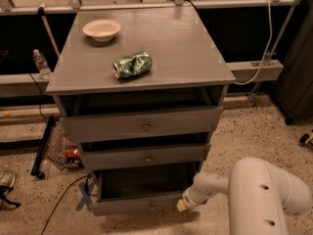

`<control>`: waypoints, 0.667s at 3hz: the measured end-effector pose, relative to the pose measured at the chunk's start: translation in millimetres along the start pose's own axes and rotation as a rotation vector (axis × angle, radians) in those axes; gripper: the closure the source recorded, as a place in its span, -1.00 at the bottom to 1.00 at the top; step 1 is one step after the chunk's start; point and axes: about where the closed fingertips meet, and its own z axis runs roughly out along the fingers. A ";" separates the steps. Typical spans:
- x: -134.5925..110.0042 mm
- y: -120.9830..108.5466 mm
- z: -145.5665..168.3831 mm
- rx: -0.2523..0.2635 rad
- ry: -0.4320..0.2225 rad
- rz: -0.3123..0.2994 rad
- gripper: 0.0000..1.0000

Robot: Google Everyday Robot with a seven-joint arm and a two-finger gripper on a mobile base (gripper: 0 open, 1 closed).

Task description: Close bottom drawer

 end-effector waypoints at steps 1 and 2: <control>-1.8 -0.1 -0.8 0.004 -0.007 -0.005 1.00; -11.4 -0.6 -5.0 0.023 -0.045 -0.033 1.00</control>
Offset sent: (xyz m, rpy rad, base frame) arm 0.0255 0.0019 0.0158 -0.0020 -0.1262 0.0185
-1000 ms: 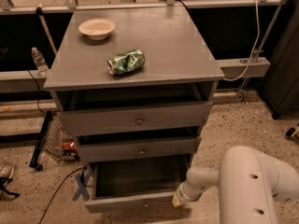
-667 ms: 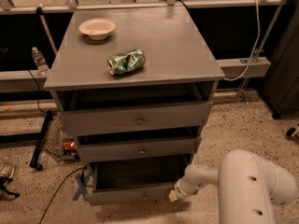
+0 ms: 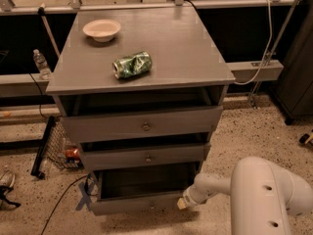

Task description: Close bottom drawer

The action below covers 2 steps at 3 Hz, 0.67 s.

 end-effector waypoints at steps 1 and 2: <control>-13.4 -1.1 -4.8 0.021 -0.057 -0.033 1.00; -25.5 -4.1 2.5 0.018 -0.092 -0.056 1.00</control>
Offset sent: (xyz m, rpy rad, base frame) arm 0.0639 0.0076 -0.0057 0.0466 -0.1766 0.0199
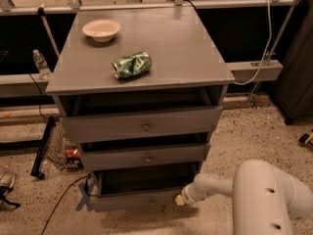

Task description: Close bottom drawer

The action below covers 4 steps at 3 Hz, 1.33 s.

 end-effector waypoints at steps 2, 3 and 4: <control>-22.6 -16.2 11.4 0.000 -0.049 -0.020 1.00; -24.2 -16.2 11.8 -0.001 -0.053 -0.024 1.00; -35.1 -18.8 12.7 -0.002 -0.077 -0.050 1.00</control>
Offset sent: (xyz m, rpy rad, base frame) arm 0.0785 0.0007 -0.0188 0.0570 -0.1244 0.0037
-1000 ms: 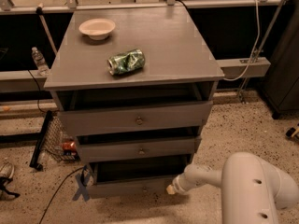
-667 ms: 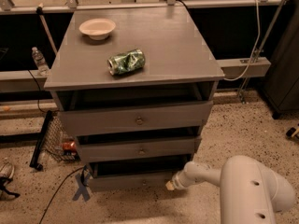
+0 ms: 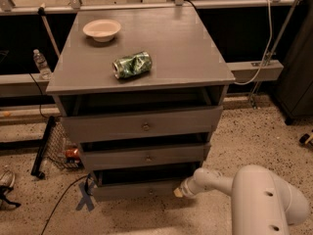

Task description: Close bottom drawer

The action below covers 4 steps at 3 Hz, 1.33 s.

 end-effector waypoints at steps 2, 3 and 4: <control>-16.8 -4.1 3.0 0.032 -0.011 -0.042 1.00; -21.6 -3.1 0.8 0.045 -0.020 -0.052 1.00; -30.0 -6.0 2.2 0.057 -0.035 -0.062 1.00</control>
Offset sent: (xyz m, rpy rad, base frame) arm 0.0250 0.0041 0.0057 -0.0440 -0.0616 0.0223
